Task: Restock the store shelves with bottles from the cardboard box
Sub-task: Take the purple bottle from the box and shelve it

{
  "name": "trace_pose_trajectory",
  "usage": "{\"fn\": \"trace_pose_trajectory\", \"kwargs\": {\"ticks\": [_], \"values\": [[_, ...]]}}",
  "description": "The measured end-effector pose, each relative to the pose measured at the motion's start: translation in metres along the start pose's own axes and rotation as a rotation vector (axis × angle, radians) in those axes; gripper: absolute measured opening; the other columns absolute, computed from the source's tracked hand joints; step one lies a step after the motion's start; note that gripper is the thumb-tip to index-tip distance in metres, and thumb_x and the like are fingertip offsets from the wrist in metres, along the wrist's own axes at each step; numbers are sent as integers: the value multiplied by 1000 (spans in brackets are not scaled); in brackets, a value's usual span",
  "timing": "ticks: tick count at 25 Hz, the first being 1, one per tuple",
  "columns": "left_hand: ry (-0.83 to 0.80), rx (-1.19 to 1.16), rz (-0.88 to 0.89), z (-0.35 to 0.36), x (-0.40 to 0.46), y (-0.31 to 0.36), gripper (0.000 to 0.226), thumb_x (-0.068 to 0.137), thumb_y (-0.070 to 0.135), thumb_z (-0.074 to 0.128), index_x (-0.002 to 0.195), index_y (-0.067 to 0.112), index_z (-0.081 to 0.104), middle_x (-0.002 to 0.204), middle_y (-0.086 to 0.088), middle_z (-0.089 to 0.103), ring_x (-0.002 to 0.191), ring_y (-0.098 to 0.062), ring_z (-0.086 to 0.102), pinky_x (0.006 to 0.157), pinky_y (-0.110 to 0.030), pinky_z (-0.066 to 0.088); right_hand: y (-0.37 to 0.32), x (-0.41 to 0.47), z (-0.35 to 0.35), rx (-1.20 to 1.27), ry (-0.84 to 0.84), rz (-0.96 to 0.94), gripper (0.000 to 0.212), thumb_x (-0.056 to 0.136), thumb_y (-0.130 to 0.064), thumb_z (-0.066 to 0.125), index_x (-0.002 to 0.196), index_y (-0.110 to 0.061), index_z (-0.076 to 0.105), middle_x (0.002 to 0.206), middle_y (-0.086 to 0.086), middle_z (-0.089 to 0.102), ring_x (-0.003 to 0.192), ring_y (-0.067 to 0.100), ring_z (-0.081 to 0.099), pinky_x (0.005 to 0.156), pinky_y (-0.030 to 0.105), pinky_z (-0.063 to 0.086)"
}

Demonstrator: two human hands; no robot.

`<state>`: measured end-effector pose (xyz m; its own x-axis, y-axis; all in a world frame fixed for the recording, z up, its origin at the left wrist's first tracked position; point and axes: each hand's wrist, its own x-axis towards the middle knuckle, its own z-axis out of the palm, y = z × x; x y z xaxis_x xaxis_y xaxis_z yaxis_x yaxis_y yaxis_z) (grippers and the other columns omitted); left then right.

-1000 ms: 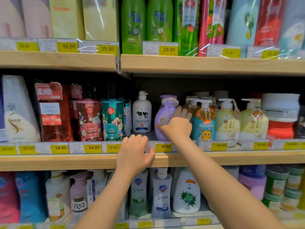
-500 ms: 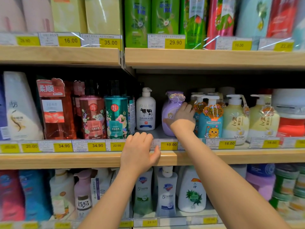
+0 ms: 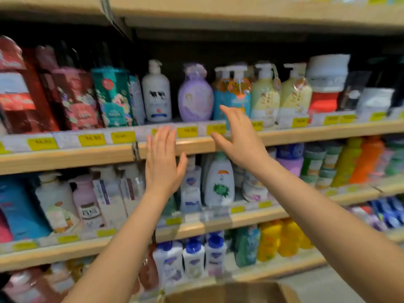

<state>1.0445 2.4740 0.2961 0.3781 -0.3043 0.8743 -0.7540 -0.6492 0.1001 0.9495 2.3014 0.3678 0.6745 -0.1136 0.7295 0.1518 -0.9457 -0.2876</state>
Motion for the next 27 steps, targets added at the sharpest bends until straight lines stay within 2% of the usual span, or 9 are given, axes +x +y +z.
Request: {"fn": "trace_pose_trajectory", "kwargs": {"ticks": [3,7,10,12,14,17,20,24,27], "values": [[-129,-254,86,30,-57,56,51,86,27,45,132,4,46,136,-15,48,130,-27,37,114,-47,20,51,-97,-6,-30,-73,112,60,85,-33,55,136,-5,38,132,15,48,124,29,43,104,31,31],[-457,-475,176,91,-157,124,47,85,29,46,127,9,49,128,-12,56,118,-23,46,101,-39,35,117,-228,1,-93,-188,397,59,83,-35,55,133,-7,43,130,13,50,122,28,46,102,28,32],[-641,-594,168,126,-233,159,42,87,31,44,126,15,46,125,-7,57,116,-16,45,95,-33,42,147,-321,11,-95,-265,606,57,82,-34,55,132,-7,45,128,13,51,119,28,48,100,21,28],[-753,-645,128,145,-282,174,42,89,33,41,127,16,47,126,-4,56,116,-13,44,96,-27,39,160,-381,21,-91,-328,727,57,82,-34,52,133,-9,44,131,12,50,121,28,48,102,26,31],[-860,-687,74,160,-325,184,46,88,37,39,128,15,50,128,-4,55,118,-11,42,99,-19,30,166,-431,32,-87,-383,819,59,81,-31,50,135,-9,41,135,12,47,124,29,47,103,28,31],[-1027,-691,-45,179,-383,191,56,81,45,33,129,20,48,129,2,52,117,-7,42,96,-13,26,166,-492,49,-71,-506,928,70,79,-48,33,141,-16,32,146,7,34,130,26,40,105,30,32],[-1132,-676,-134,189,-437,195,52,81,45,40,126,21,47,122,-1,56,111,-15,50,94,-24,38,159,-536,65,-70,-603,949,61,86,-41,41,144,-33,22,151,-1,29,131,21,40,104,31,37],[-1356,-578,-362,201,-483,197,74,73,58,48,126,7,47,121,-11,51,111,-29,51,91,-38,44,157,-559,79,12,-479,973,60,91,-23,44,143,-43,21,149,-9,36,124,19,49,99,29,44],[-1432,-678,-612,210,-498,204,72,77,36,72,131,2,38,125,-12,48,119,-29,48,99,-33,38,156,-561,81,6,-432,944,53,93,-29,37,143,-40,24,146,-7,40,125,18,49,102,27,43]]}}
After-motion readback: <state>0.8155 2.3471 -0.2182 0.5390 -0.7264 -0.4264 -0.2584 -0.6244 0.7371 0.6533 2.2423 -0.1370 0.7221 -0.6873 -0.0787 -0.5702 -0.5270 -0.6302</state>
